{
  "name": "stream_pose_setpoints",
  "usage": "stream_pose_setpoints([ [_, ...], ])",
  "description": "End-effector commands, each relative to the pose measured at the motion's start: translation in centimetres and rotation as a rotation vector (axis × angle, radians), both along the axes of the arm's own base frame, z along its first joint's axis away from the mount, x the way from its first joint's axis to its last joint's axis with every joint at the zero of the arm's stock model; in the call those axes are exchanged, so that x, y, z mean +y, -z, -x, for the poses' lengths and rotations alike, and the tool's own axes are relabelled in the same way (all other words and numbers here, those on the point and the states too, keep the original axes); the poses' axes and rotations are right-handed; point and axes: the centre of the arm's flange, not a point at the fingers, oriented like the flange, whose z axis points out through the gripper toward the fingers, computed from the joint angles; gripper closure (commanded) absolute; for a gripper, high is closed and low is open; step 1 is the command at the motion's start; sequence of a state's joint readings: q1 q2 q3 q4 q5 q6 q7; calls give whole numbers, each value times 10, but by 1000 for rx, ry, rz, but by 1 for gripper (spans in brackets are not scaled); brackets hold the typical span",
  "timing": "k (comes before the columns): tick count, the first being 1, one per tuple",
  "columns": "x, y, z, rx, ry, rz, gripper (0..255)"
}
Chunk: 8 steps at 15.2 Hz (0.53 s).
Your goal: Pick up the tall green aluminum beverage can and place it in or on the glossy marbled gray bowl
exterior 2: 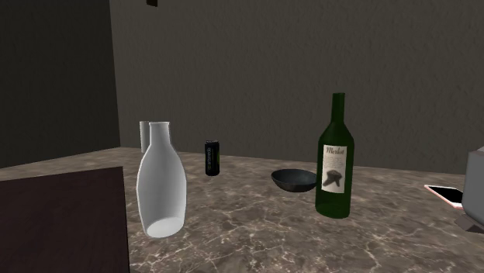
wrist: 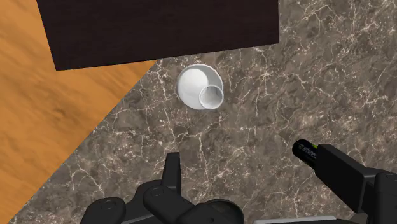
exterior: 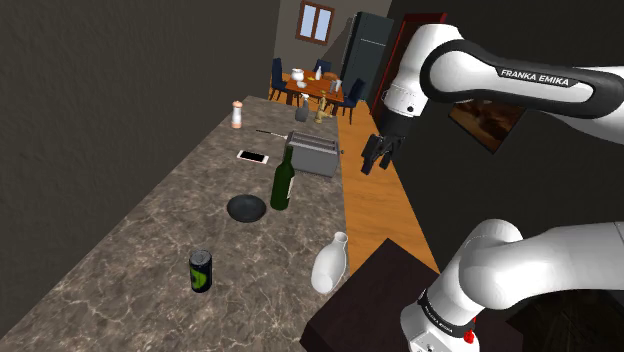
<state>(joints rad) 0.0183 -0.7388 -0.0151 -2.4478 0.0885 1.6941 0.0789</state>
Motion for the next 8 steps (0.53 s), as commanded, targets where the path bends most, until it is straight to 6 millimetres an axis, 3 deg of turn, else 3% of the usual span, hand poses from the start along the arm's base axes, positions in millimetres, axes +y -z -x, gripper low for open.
stream_pose_setpoints([
  [1,0,0,0,0,0,0,0],
  [8,64,55,-39,-2,17,14,0],
])
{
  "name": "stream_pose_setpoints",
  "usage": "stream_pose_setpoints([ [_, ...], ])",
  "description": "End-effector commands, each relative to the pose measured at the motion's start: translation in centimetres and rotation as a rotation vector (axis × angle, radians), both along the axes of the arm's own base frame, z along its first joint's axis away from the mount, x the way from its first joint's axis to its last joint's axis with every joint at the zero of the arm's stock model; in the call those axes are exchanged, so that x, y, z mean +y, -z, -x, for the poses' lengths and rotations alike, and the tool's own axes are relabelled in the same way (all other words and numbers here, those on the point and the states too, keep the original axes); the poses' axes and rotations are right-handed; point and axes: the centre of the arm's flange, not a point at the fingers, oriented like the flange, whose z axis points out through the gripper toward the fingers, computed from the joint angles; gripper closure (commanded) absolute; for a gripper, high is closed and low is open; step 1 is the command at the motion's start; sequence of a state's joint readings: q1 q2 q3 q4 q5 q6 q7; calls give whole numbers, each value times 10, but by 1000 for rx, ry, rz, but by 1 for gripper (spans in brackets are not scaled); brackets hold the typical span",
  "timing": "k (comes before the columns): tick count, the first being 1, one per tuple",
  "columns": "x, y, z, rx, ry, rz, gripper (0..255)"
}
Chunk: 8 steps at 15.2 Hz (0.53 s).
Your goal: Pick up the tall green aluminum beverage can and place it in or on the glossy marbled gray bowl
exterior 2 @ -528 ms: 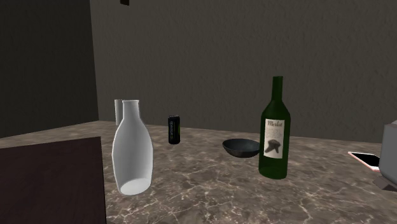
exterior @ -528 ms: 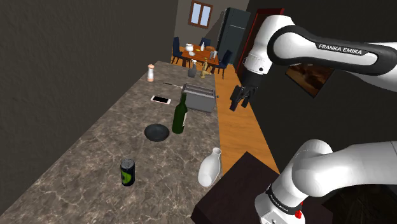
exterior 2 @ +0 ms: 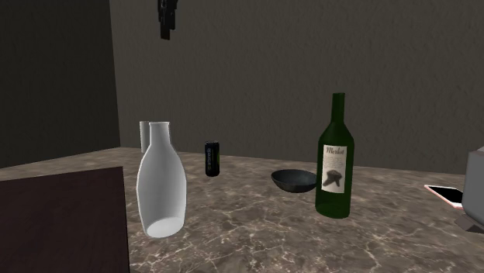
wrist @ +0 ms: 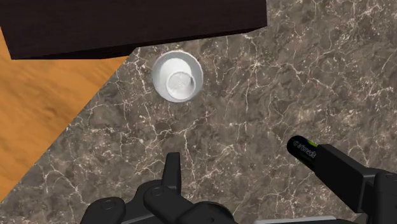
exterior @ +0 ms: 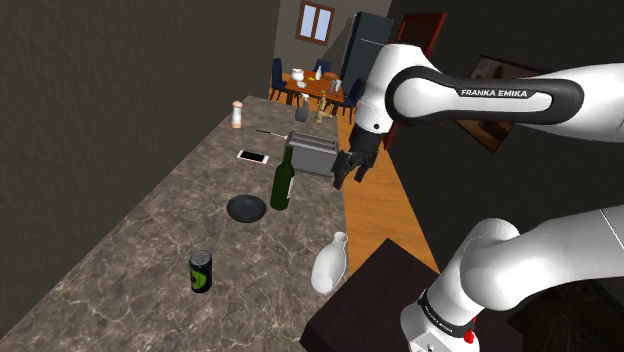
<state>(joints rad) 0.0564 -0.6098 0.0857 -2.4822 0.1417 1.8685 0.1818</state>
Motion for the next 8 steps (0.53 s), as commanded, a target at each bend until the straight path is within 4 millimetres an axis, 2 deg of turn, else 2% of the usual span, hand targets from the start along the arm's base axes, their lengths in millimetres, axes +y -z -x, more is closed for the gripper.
stream_pose_setpoints([
  [1,17,16,-11,-2,6,4,0],
  [8,80,73,-51,-4,23,18,0],
])
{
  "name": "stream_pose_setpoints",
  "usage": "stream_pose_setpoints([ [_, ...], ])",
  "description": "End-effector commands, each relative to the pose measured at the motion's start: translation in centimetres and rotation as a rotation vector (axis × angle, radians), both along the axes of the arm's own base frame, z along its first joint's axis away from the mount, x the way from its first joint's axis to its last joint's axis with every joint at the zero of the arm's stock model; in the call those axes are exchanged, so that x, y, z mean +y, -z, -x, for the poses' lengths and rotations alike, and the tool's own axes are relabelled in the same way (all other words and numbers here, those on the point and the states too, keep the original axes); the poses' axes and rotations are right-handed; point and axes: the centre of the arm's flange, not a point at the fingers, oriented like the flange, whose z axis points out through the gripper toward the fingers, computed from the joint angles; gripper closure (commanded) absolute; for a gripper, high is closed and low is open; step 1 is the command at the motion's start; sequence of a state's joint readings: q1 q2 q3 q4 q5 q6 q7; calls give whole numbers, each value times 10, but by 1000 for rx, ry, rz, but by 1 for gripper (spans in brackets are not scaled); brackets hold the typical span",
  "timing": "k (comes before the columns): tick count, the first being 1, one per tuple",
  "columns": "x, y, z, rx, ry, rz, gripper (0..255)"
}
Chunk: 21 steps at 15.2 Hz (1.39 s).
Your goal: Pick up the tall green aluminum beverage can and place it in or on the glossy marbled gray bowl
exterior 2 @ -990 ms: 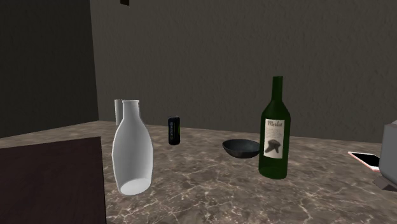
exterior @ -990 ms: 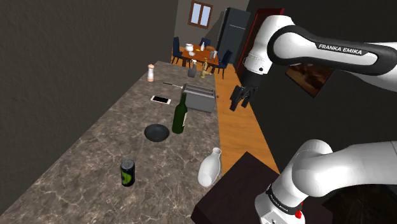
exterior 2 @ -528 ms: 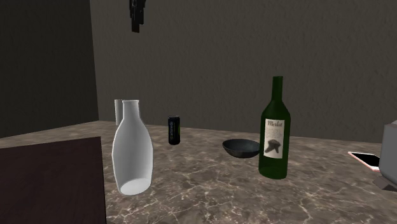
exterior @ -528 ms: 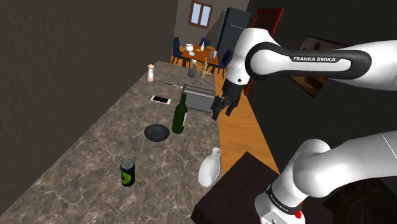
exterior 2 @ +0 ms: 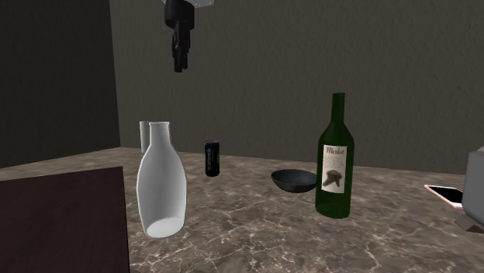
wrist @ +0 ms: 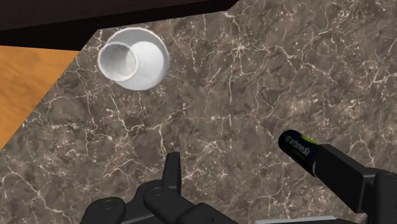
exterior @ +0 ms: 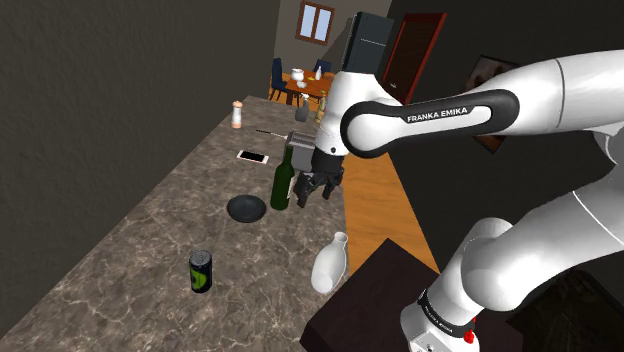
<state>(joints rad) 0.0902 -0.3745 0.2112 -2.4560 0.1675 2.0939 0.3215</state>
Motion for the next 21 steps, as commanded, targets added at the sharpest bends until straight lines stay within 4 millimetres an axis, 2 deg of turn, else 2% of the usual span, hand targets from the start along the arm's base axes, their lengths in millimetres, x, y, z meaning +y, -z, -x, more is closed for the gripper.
stream_pose_setpoints([
  [1,18,17,-13,-1,6,3,0],
  [21,187,182,-135,-7,55,44,0],
])
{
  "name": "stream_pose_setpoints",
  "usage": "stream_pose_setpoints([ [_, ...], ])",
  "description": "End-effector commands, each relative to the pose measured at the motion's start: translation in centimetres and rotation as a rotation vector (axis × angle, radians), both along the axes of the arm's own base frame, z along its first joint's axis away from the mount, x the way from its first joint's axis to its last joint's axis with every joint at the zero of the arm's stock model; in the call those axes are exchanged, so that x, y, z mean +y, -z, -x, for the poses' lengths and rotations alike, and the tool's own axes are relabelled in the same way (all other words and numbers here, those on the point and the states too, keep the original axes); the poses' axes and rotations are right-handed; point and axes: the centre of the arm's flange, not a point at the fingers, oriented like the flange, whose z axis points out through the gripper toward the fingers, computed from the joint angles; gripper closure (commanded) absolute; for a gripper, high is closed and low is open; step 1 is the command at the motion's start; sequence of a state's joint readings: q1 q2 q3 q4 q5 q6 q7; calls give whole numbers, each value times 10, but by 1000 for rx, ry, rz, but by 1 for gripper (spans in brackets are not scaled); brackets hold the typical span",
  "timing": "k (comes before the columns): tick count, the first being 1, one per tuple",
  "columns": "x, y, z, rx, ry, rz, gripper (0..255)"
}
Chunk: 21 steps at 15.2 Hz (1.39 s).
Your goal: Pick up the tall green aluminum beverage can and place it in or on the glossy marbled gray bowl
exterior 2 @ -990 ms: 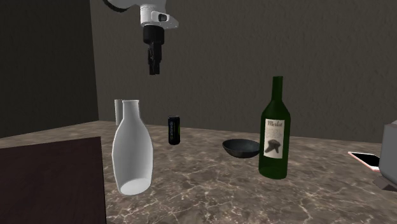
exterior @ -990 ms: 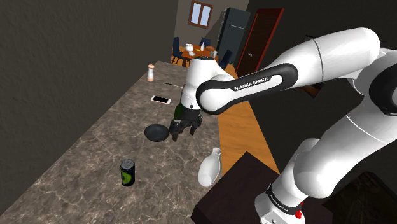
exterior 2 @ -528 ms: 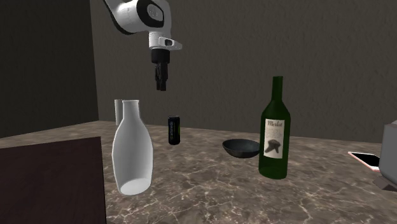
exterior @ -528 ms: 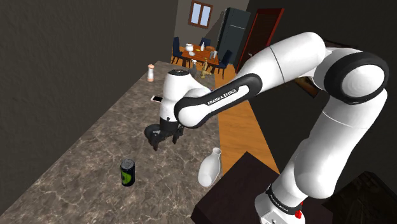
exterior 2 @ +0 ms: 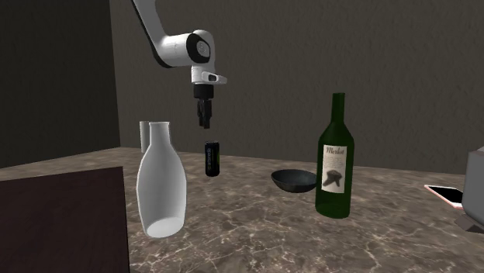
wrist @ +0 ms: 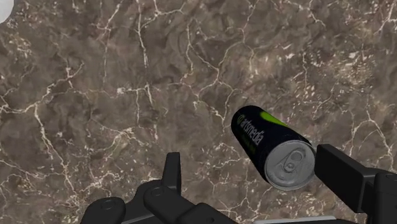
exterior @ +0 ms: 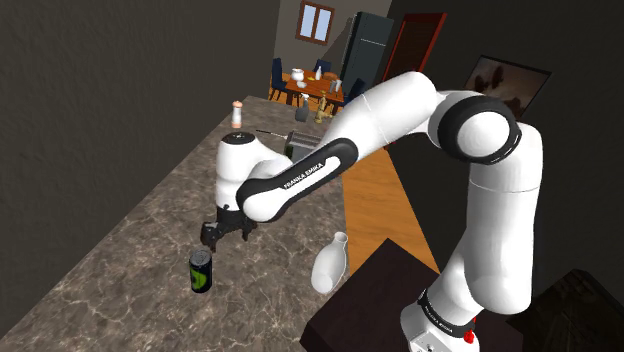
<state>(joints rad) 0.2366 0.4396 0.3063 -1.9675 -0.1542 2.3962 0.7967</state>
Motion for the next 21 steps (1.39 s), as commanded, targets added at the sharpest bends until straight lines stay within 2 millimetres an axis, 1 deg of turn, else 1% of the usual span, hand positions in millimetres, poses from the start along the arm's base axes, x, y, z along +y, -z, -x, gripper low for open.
stream_pose_setpoints([
  [1,21,17,-15,-2,6,5,0],
  [6,60,58,-47,-3,18,15,0],
  [13,61,95,-47,-3,18,15,0],
  [14,61,98,-47,-3,18,15,0],
  [21,61,98,-47,-3,18,15,0],
])
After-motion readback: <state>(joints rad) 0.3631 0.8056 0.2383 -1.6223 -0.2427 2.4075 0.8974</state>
